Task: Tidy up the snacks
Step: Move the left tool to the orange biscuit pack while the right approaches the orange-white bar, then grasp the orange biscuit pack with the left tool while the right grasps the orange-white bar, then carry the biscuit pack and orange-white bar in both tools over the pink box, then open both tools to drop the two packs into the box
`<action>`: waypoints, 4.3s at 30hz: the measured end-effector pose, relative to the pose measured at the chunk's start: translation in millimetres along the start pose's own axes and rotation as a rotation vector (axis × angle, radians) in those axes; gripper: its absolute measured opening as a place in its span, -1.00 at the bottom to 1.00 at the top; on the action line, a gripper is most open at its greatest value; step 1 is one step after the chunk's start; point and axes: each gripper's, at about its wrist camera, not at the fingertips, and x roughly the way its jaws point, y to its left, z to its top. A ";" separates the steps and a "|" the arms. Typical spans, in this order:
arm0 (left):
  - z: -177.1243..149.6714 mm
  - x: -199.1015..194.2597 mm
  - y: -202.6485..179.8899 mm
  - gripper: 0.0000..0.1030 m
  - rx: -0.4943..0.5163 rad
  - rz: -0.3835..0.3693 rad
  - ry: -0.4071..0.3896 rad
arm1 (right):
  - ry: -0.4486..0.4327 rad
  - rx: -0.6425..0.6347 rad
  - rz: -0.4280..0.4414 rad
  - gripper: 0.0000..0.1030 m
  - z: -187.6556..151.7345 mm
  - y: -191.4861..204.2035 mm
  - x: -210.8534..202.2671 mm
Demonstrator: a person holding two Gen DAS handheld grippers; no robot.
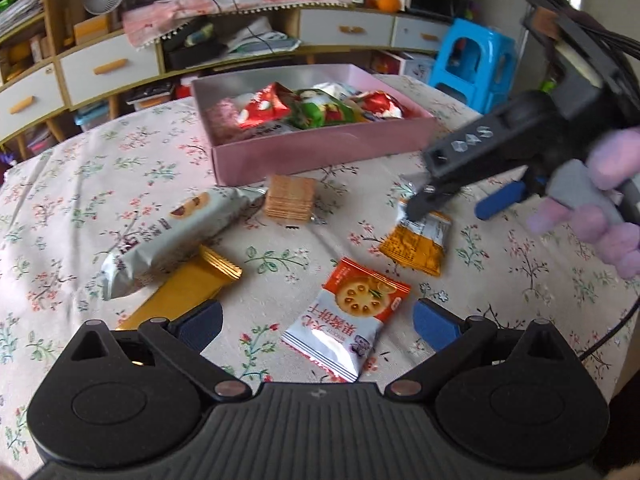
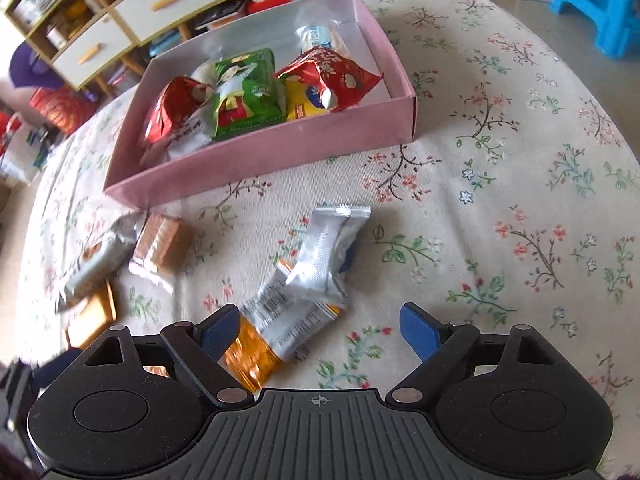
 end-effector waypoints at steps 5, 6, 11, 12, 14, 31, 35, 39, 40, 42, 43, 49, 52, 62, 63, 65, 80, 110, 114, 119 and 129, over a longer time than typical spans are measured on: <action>-2.3 4.6 -5.2 0.80 0.042 -0.025 0.023 | -0.024 -0.029 -0.070 0.72 -2.0 21.4 11.0; -2.9 5.6 -6.5 0.77 0.054 -0.033 0.031 | -0.022 -0.043 -0.080 0.72 -3.2 25.7 13.3; -6.7 8.8 -14.9 0.52 0.106 -0.044 0.055 | -0.028 -0.140 -0.131 0.71 -12.2 38.9 16.9; -7.1 9.5 -16.0 0.49 0.114 -0.040 0.059 | -0.027 -0.161 -0.132 0.70 -13.5 38.9 16.9; -8.8 10.1 -17.7 0.40 0.125 -0.025 0.057 | -0.030 -0.192 -0.137 0.68 -15.7 34.9 15.0; -2.9 16.5 -18.6 0.34 0.065 0.025 0.063 | -0.077 -0.326 0.026 -0.21 -29.5 -37.8 -17.4; -1.5 18.7 -20.0 0.40 0.055 0.031 0.067 | -0.113 -0.379 0.026 -0.16 -40.3 -40.0 -20.4; -2.3 18.8 -21.9 0.38 0.058 0.047 0.057 | -0.159 -0.444 0.010 -0.16 -51.1 -37.9 -21.2; -2.3 18.4 -22.4 0.26 0.062 0.052 0.052 | -0.166 -0.456 0.007 -0.15 -52.9 -37.5 -21.5; -1.8 17.0 -22.7 0.06 0.065 0.051 0.043 | -0.174 -0.470 0.003 -0.19 -55.4 -37.1 -22.5; -1.0 16.4 -22.4 -0.05 0.063 0.053 0.042 | -0.176 -0.475 0.003 -0.21 -55.7 -37.0 -22.8; 4.3 13.8 -21.2 -0.29 0.013 0.056 0.055 | -0.133 -0.446 -0.012 -0.25 -51.6 -37.9 -25.3; 7.7 11.7 -18.7 -0.30 -0.037 0.045 0.074 | -0.102 -0.380 -0.003 -0.25 -46.0 -42.8 -28.7; 28.5 -3.3 -11.8 -0.31 -0.158 0.027 0.030 | -0.039 -0.098 0.173 -0.25 -19.7 -60.6 -44.2; 31.6 -3.9 -10.8 -0.31 -0.176 0.023 0.027 | -0.031 -0.068 0.192 -0.25 -16.9 -61.8 -44.0; 37.5 -4.8 -8.1 -0.31 -0.211 0.020 0.016 | -0.029 -0.027 0.217 -0.25 -11.0 -61.7 -44.6; 84.5 13.2 16.0 -0.31 -0.454 0.033 -0.087 | -0.149 0.236 0.360 -0.25 50.7 -57.3 -38.3; 127.3 66.5 52.0 -0.30 -0.461 0.078 -0.132 | -0.298 0.271 0.460 -0.22 109.8 -40.3 10.4; 128.1 62.2 46.4 -0.09 -0.425 0.080 -0.129 | -0.318 0.259 0.462 -0.08 109.8 -37.8 3.3; 126.4 53.4 43.9 0.26 -0.406 0.081 -0.130 | -0.317 0.250 0.464 0.20 108.7 -37.7 -2.6; 106.1 16.3 51.4 0.73 -0.390 0.167 -0.133 | -0.343 0.132 0.385 0.58 99.9 -32.3 -31.1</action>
